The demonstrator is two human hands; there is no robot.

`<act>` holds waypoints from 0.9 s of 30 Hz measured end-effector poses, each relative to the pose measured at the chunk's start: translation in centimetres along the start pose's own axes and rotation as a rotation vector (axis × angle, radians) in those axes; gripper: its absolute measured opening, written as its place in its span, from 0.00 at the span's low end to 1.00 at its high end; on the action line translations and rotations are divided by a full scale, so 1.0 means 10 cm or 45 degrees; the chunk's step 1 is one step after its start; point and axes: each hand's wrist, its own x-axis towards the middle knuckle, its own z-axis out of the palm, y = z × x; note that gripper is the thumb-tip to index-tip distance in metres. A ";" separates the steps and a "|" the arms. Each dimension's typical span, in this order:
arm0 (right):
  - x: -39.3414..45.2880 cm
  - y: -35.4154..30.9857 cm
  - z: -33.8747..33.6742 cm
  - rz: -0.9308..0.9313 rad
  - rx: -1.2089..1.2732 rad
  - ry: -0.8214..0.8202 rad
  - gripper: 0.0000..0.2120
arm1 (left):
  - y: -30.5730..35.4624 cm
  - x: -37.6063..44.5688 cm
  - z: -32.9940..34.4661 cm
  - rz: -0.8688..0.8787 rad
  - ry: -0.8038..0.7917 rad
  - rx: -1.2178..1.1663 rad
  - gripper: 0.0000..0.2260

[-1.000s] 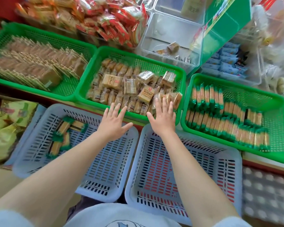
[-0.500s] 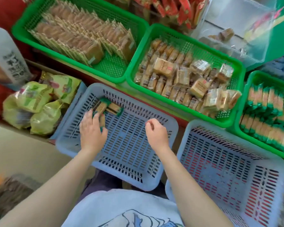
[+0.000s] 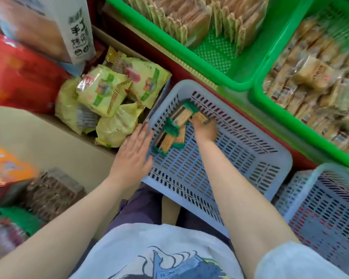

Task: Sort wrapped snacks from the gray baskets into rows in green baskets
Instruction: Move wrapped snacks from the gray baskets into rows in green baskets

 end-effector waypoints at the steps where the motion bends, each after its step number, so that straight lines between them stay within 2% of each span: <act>1: 0.05 -0.02 0.05 0.000 0.004 0.060 0.40 | -0.02 0.00 0.02 0.009 0.034 0.003 0.34; 5: 0.11 0.03 0.18 -0.004 -0.346 0.171 0.46 | 0.00 0.01 0.07 -0.002 0.103 0.027 0.32; 7: 0.16 0.06 0.23 -0.013 -0.531 0.191 0.43 | 0.00 0.02 0.07 -0.002 0.142 0.027 0.32; 9: 0.18 0.09 0.28 -0.082 -0.570 0.138 0.39 | 0.01 0.02 0.07 -0.007 0.180 0.027 0.32; 12: 0.08 0.09 0.28 -0.122 -0.284 -0.017 0.25 | 0.04 0.03 0.07 -0.033 0.212 0.012 0.31; 13: 0.08 0.08 0.28 -0.093 -0.217 -0.080 0.26 | 0.06 0.03 0.07 -0.040 0.217 0.002 0.31; 15: 0.03 0.05 0.28 -0.016 -0.166 -0.131 0.37 | 0.07 0.04 0.06 -0.048 0.216 -0.001 0.31; 19: 0.02 0.01 0.31 0.044 -0.033 -0.235 0.42 | 0.06 0.04 0.05 -0.061 0.186 0.020 0.31; 24: 0.05 -0.06 0.27 0.060 0.000 -0.333 0.42 | 0.08 0.03 0.07 -0.046 0.172 0.065 0.31; 27: 0.06 -0.10 0.20 0.002 0.105 -0.284 0.40 | 0.07 0.00 0.09 -0.006 0.173 0.089 0.30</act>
